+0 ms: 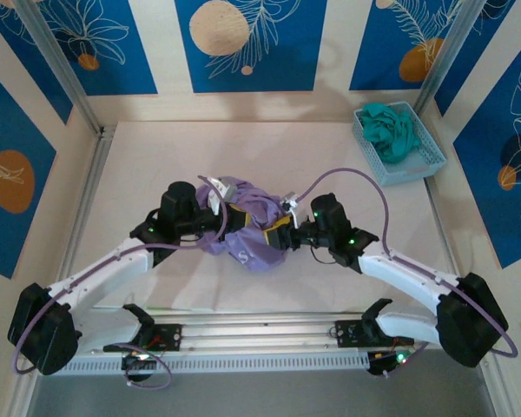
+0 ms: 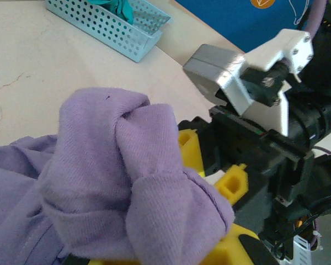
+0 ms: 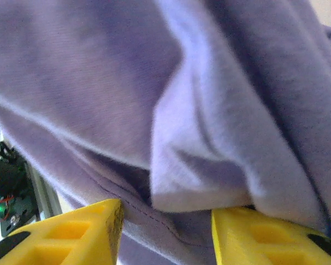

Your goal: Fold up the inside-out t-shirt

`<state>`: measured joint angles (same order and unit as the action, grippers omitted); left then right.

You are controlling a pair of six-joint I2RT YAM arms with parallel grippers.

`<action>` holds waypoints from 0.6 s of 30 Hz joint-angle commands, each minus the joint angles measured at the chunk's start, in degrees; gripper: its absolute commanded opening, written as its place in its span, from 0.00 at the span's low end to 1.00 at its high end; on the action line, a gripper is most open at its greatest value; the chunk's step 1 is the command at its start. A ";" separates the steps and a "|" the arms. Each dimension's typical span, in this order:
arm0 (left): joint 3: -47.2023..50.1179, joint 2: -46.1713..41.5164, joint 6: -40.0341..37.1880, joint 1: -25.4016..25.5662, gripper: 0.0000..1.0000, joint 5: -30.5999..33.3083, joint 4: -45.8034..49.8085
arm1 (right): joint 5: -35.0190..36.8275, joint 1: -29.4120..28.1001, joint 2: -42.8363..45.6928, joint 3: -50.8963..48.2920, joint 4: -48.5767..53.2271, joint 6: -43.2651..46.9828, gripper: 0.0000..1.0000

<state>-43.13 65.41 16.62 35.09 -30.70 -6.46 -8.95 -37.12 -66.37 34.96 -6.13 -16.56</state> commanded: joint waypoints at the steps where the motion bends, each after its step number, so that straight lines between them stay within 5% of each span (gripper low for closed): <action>1: 0.16 -0.89 0.28 -0.72 0.00 -1.79 -1.24 | 3.15 0.01 -0.60 2.63 -4.50 -2.15 0.36; 3: 0.24 -0.98 -0.17 -0.70 0.00 -1.17 -0.78 | 2.99 0.29 0.06 2.74 -4.58 -2.29 0.24; 6: 0.63 -1.16 -0.70 -0.78 0.00 -0.50 -0.48 | 3.51 1.34 1.70 2.75 -2.74 -2.47 0.21; 10: 1.12 -1.04 -0.47 -0.82 0.00 -0.22 -1.36 | 0.20 3.21 2.50 2.07 -2.64 -3.79 0.00; 18: 1.08 -0.98 -0.89 -1.23 0.00 10.16 2.96 | -19.24 8.43 6.89 3.96 -3.75 -6.42 0.00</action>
<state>-42.52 65.41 16.40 34.83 -26.13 -5.26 -17.41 -30.70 -61.82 36.25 -8.08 -20.34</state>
